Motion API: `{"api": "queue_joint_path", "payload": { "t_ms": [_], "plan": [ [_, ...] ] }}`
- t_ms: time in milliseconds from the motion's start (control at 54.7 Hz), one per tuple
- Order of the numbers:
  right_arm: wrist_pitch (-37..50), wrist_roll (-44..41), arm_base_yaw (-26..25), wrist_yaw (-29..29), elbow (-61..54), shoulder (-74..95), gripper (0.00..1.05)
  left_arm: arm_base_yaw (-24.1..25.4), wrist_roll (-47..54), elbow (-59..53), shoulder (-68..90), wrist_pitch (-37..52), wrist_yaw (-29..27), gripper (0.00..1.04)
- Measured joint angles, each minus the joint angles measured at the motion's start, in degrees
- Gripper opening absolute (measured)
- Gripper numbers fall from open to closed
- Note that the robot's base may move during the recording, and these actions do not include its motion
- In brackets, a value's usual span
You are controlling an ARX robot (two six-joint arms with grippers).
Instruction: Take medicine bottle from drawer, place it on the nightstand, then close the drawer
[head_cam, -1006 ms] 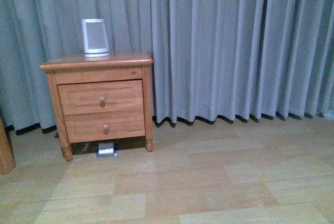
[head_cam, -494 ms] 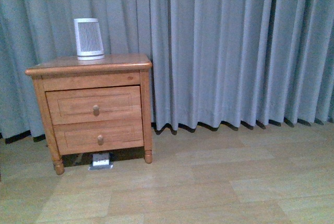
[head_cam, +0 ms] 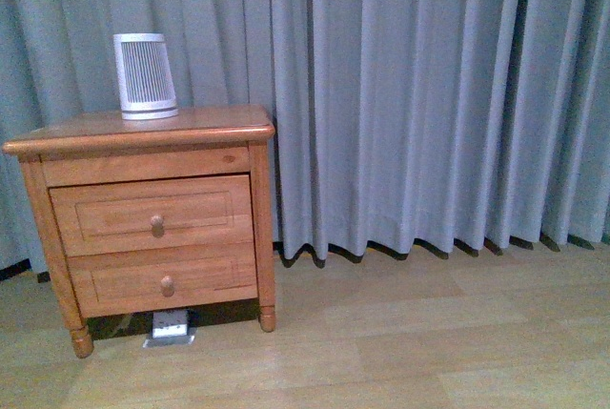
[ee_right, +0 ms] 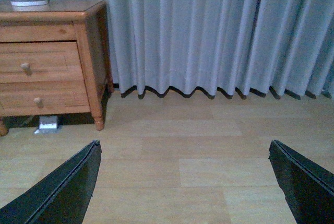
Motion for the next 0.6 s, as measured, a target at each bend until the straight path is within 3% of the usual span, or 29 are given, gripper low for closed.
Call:
{"api": "queue_joint_path", "payload": {
  "t_ms": [604],
  "plan": [
    [0.00,-0.02,0.00,0.00,0.02,0.00,0.98,0.00,0.00,0.00,0.00,0.00,0.07,0.98]
  ]
}}
